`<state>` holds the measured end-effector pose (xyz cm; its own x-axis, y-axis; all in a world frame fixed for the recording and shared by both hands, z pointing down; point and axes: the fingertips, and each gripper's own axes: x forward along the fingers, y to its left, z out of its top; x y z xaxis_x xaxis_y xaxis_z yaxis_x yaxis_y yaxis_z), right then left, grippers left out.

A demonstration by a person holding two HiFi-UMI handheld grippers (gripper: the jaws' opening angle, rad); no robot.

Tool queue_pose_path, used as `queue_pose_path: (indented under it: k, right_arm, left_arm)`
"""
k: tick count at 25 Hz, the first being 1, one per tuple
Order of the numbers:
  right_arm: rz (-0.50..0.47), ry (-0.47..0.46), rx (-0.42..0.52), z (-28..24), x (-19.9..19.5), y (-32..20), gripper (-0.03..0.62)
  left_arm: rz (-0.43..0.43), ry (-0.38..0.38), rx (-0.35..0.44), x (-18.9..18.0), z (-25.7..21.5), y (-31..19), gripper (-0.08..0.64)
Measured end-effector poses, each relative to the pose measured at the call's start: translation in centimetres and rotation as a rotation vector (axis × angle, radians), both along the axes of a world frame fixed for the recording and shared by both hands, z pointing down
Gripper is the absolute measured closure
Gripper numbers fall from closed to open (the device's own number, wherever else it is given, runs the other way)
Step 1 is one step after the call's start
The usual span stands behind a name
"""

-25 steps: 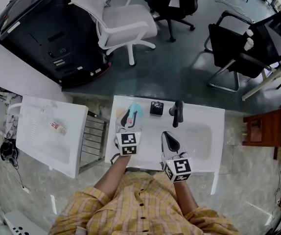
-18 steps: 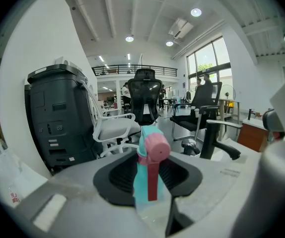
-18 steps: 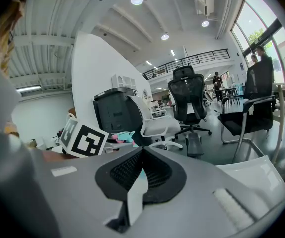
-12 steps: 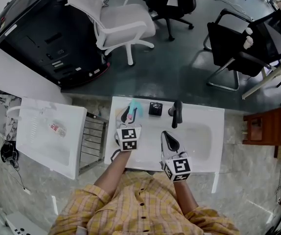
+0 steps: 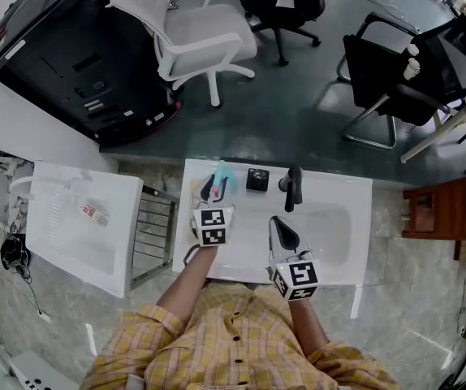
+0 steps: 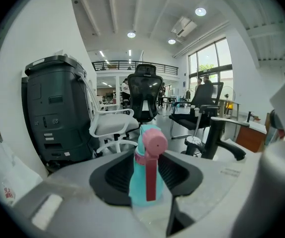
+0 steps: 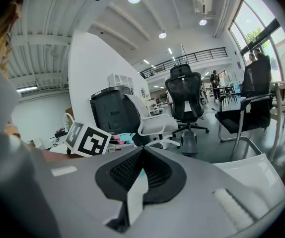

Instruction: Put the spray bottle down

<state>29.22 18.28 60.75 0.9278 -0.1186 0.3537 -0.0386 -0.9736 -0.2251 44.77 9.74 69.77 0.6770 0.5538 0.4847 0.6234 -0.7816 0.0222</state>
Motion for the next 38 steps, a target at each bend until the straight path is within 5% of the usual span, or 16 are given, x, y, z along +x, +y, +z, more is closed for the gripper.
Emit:
queue_pose_path:
  k: [7, 24, 38]
  right_arm:
    - [0.004, -0.003, -0.005, 0.1, -0.3, 0.1, 0.591]
    - [0.011, 0.048, -0.020, -2.4, -1.4, -1.1, 0.591]
    - [0.038, 0.136, -0.017, -6.9, -4.2, -3.9, 0.591]
  left_arm:
    - [0.009, -0.016, -0.001, -0.3, 0.1, 0.2, 0.350]
    - [0.007, 0.024, -0.045, -2.0, -3.7, -1.0, 0.341]
    - [0.045, 0.104, -0.144, -8.1, -12.2, -4.7, 0.449]
